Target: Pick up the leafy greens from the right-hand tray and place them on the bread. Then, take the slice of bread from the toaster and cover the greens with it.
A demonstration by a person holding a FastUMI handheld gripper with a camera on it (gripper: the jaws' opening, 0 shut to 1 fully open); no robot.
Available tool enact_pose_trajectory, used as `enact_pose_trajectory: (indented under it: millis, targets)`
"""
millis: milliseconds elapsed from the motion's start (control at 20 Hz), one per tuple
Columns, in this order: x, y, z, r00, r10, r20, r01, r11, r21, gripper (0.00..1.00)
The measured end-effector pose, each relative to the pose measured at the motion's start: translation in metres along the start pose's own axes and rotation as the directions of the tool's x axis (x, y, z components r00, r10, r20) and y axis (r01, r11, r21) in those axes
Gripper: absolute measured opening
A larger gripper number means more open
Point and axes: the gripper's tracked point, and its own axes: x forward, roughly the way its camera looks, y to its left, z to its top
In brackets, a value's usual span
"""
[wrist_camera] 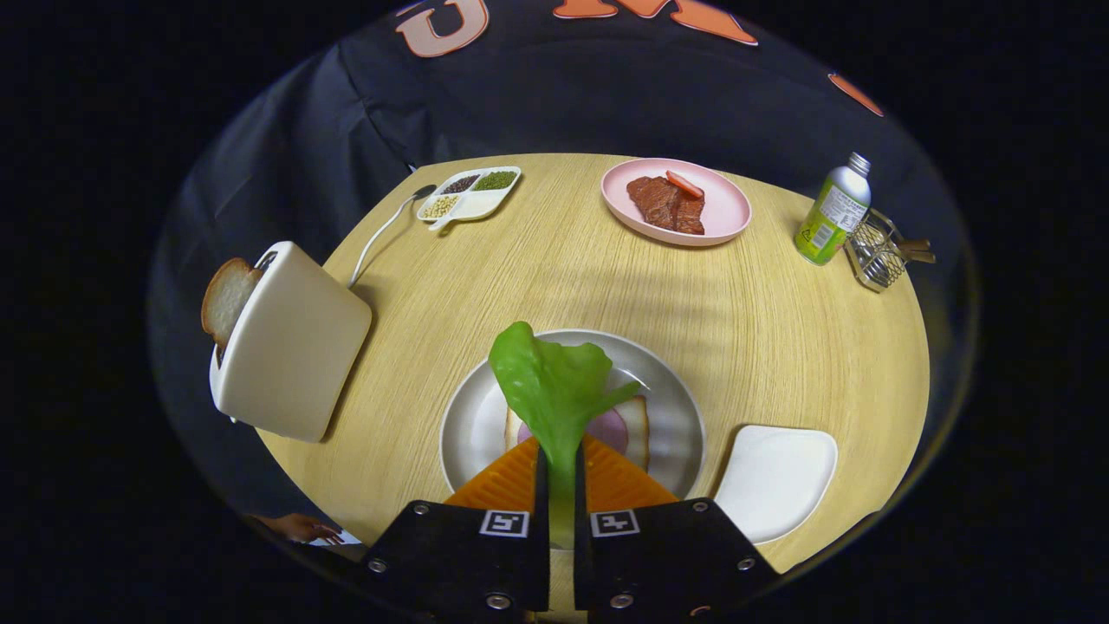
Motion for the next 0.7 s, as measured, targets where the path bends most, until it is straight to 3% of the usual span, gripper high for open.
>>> enact_pose_trajectory:
  millis: [350, 700]
  targets:
    - [0.007, -0.010, -0.002, 0.998, -0.058, -0.009, 0.058, 0.997, -0.047, 0.27]
    - [0.000, -0.008, 0.000, 0.999, -0.032, 0.017, 0.034, 0.995, -0.091, 0.62]
